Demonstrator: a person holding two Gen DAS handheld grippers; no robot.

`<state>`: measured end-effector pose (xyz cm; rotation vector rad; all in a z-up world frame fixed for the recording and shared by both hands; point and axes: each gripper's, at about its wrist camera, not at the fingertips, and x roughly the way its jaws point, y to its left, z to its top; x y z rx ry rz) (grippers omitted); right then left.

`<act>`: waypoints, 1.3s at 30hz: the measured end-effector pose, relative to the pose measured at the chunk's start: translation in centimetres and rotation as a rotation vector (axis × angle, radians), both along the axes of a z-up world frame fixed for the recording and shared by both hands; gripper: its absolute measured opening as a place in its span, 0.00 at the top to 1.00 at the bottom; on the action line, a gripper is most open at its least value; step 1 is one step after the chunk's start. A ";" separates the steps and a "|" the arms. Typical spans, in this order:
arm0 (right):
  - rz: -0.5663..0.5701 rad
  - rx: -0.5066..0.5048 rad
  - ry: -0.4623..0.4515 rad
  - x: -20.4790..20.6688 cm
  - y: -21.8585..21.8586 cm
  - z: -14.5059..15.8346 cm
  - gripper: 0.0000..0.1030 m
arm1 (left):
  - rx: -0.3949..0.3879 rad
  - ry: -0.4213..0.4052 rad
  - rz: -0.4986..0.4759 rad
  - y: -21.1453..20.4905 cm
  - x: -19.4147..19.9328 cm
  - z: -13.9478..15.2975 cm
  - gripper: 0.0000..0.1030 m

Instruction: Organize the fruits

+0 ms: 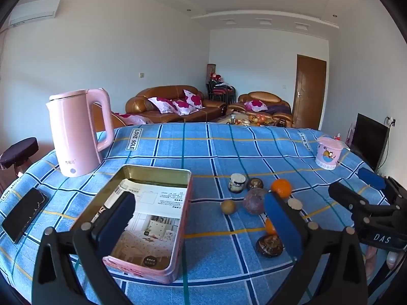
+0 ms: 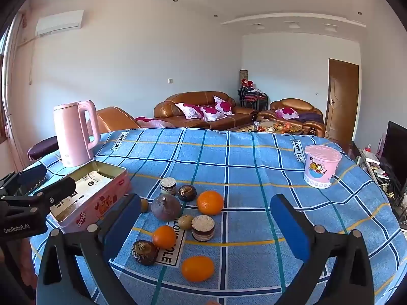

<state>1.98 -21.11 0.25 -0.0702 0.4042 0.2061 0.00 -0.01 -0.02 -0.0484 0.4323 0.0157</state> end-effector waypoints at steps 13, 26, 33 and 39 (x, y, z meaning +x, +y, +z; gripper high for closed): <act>0.016 -0.016 0.021 0.0 0.6 -0.5 0.01 | -0.003 -0.001 0.017 0.5 -0.6 -0.3 0.00; 0.013 -0.015 0.020 -0.8 0.6 -0.6 0.01 | -0.001 -0.004 0.016 0.4 -0.7 -0.3 0.00; 0.014 -0.013 0.024 -0.9 0.5 -0.6 0.01 | 0.000 -0.004 0.017 0.4 -0.7 -0.3 0.00; 0.014 -0.016 0.028 -1.0 0.5 -0.7 0.01 | 0.000 -0.005 0.017 0.4 -0.8 -0.3 0.00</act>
